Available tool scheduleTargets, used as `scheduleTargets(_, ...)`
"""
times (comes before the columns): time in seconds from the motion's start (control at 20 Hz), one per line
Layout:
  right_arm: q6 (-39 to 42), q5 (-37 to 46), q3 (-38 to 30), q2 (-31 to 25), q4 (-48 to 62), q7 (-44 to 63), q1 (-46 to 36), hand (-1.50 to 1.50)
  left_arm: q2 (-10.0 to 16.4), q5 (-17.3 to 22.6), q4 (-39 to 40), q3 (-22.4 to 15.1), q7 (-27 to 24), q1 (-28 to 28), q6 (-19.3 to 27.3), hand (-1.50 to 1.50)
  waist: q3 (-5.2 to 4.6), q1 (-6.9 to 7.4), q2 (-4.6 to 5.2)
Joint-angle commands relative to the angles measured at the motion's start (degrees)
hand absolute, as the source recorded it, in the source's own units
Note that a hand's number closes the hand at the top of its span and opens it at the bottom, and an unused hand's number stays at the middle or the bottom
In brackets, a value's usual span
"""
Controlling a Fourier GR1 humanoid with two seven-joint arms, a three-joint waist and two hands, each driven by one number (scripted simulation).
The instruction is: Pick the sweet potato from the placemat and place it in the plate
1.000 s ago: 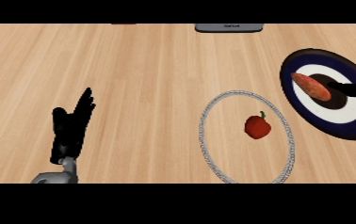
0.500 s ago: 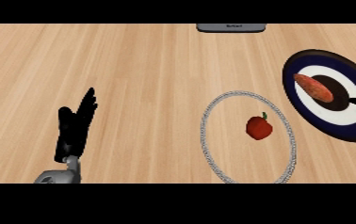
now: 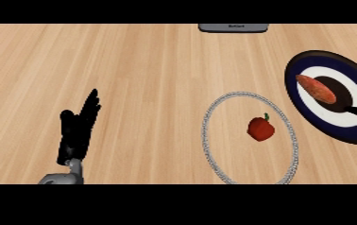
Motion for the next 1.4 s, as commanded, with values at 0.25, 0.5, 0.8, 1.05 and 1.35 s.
scheduleTargets(0.25, -7.0, 0.2, 1.3, -0.7, 7.2, -1.9, 0.1, -1.5, -1.9, -1.6, -0.4, -1.4, -1.0, 1.3, 1.2, 0.0, 0.05, 0.31, 0.16)
scheduleTargets(0.5, -11.4, -0.6, 2.1, 0.7, 7.5, -1.0, -0.9, -1.5, -1.5, -1.6, 0.5, -0.1, 1.7, -3.2, 1.6, 0.0, 0.04, 0.18, 0.17)
scheduleTargets(0.8, -10.8, -1.6, 1.9, -4.2, 10.2, -0.5, -1.2, -1.5, 0.5, -0.1, -4.2, 0.7, 4.6, -0.7, -1.0, 0.0, 0.12, 0.78, 0.3)
scheduleTargets(1.05, -7.7, -3.4, 1.2, -6.2, 10.5, -3.9, 2.3, -1.5, 2.4, 2.6, 3.0, 4.4, 0.3, -3.9, -3.7, 0.0, 0.1, 0.22, 0.32)
scheduleTargets(1.35, -7.9, -5.0, 0.2, -8.9, 11.2, -5.8, 5.7, -1.5, 1.2, -0.3, 0.4, 2.1, 1.0, -2.2, -1.8, 0.0, 0.1, 0.07, 0.19)
